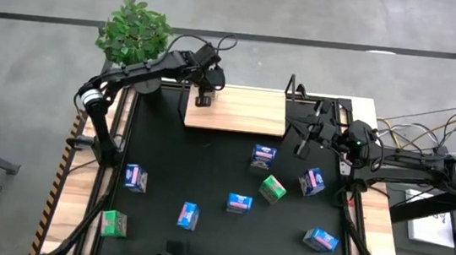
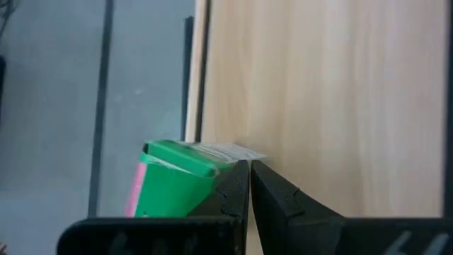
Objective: Stack cereal on shelf
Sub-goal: Put the top green cereal box on the shelf
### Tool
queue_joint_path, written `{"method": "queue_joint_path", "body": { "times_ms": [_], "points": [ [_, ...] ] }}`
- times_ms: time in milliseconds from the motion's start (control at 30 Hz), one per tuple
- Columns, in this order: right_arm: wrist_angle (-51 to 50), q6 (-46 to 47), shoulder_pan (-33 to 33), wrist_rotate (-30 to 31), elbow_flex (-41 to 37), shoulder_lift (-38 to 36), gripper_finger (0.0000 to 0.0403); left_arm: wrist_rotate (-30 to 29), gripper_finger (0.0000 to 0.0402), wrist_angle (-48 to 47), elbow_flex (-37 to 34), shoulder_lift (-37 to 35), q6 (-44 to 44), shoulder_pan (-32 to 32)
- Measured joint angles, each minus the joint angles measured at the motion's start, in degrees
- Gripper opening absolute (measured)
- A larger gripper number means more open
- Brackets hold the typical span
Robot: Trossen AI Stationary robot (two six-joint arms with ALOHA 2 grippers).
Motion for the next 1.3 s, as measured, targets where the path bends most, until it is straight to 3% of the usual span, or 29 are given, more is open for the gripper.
{"method": "queue_joint_path", "body": {
  "times_ms": [833, 1100, 1300],
  "points": [
    [0.0, -0.7, 0.0, 0.0, 0.0, 0.0, 0.0018, -2.1, 0.0, 3.2, -0.3, 0.0, -12.6, -0.3],
    [0.0, -0.7, 0.0, 0.0, 0.0, 0.0, 0.0018, -1.9, 0.0, 3.6, 0.0, -3.6, -6.7, -2.5],
    [0.0, -0.7, 0.0, 0.0, 0.0, 0.0, 0.0018, -2.1, 0.0, 7.8, 0.7, -3.8, -3.1, -0.2]
  ]
}}
